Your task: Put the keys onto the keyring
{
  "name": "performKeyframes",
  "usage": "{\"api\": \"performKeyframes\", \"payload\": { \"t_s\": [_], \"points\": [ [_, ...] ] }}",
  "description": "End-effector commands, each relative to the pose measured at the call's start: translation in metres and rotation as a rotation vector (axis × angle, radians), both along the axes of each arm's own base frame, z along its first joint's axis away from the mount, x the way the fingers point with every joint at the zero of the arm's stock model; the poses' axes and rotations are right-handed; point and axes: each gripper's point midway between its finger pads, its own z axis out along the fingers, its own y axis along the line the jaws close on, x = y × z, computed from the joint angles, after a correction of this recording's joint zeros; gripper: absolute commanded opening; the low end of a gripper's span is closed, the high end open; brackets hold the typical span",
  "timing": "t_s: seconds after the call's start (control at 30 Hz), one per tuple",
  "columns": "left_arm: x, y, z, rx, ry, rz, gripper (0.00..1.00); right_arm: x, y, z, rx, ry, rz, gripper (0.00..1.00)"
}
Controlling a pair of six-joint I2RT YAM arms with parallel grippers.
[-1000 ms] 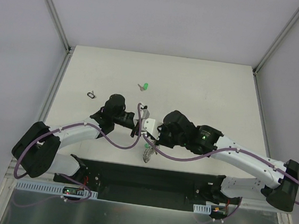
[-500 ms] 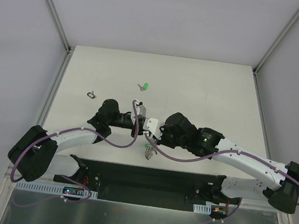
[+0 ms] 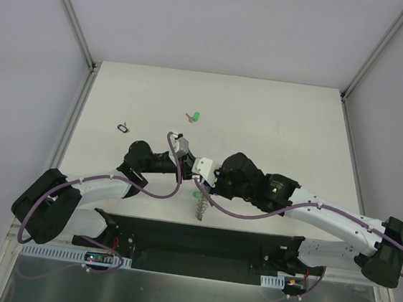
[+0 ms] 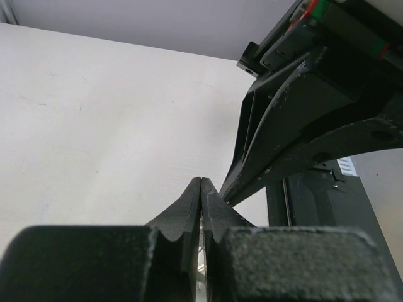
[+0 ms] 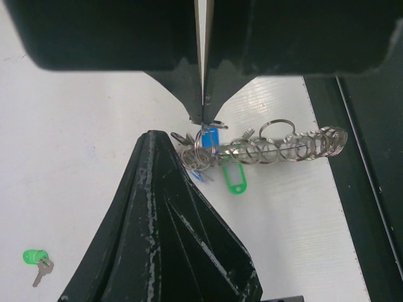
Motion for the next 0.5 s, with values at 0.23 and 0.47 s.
{"api": "performKeyframes", "payload": {
  "t_s": [0.23,0.47],
  "points": [
    [0.0,0.015,-0.005,0.043,-0.092,0.083,0.25,0.002,0.0,0.024,0.006,-0.041,0.012,0.01],
    [-0.02,0.017,-0.004,0.108,-0.213,-0.045,0.52,0.0,0.001,0.029,-0.015,-0.039,0.046,0.01]
  ]
}}
